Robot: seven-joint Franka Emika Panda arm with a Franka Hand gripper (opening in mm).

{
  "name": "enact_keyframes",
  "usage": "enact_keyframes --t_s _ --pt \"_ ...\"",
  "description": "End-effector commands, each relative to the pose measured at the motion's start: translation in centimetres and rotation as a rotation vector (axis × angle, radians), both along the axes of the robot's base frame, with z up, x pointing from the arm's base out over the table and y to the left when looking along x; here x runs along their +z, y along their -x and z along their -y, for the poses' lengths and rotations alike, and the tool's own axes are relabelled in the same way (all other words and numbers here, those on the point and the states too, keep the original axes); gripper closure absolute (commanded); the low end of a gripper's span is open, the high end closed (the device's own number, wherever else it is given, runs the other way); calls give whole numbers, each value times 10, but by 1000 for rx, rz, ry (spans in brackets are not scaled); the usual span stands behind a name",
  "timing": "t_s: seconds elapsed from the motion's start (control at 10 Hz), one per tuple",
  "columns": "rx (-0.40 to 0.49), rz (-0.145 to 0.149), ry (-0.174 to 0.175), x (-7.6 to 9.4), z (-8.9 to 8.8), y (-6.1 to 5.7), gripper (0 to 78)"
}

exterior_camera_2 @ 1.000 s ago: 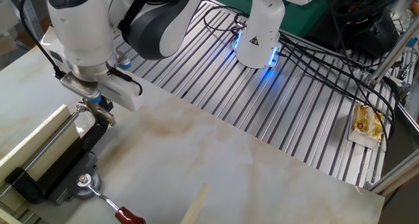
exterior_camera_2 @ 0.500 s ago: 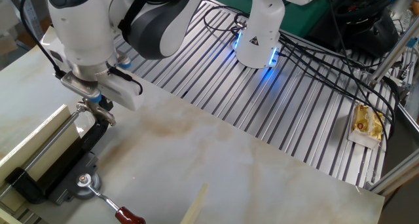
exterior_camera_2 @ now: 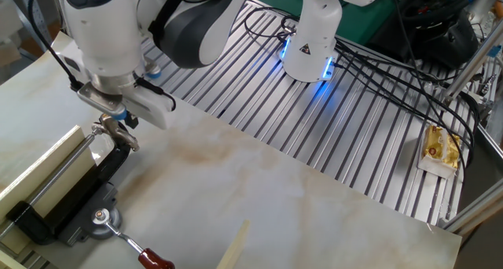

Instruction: Turn on the water tap

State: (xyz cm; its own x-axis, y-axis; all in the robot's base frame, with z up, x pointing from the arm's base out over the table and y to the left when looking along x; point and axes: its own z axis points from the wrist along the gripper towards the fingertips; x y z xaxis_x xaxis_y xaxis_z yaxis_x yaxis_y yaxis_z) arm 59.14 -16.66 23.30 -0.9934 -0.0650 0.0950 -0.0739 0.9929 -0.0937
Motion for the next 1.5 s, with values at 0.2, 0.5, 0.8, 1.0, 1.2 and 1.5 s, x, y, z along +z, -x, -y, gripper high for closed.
enact_keyframes --t_s 0.2,0.5,0.8,1.0,1.2,1.5 --pt "-5 -12 15 1 0 1 776" --pt "1 -12 10 0 0 1 776" --pt "14 -3 -38 0 0 1 776" --pt "9 14 -38 0 0 1 776" --pt "0 18 -51 0 0 1 776" --pt "-17 38 -81 0 0 1 776"
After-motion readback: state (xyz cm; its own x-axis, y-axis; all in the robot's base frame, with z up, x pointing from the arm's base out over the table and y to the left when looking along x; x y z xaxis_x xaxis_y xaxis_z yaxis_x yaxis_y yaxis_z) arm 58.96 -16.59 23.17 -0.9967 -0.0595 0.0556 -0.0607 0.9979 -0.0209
